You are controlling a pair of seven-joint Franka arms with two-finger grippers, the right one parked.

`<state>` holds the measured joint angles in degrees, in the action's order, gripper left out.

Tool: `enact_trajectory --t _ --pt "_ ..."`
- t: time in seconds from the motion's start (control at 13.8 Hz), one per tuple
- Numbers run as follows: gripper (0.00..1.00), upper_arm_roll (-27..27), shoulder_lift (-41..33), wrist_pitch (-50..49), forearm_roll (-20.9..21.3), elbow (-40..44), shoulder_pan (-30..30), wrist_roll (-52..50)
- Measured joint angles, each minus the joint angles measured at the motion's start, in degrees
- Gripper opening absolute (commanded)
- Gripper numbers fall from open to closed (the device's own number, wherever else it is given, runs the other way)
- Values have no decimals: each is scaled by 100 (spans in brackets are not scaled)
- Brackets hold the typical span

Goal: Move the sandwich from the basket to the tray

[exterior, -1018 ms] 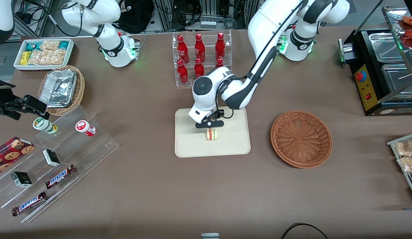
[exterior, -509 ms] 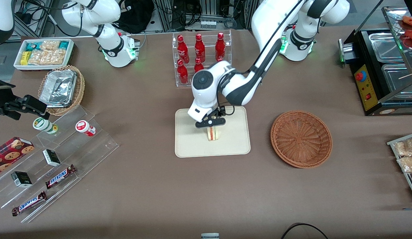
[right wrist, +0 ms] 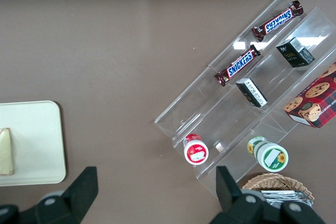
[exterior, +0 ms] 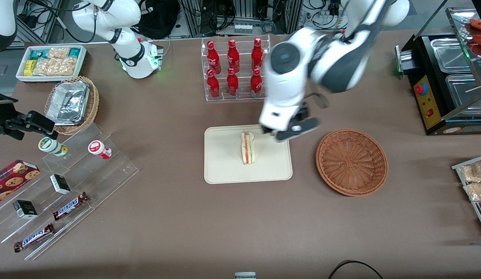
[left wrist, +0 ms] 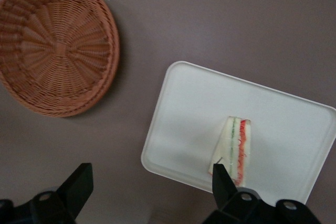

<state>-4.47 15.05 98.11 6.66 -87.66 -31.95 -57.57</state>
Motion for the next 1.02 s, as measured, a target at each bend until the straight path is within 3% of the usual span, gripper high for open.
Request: enact_trajectory --t 0.51,1.02 --pt "100 20 -1197 -1216 -216 -243 1689 2466" --pt "100 33 -1710 -1897 -303 -341 3074 4666"
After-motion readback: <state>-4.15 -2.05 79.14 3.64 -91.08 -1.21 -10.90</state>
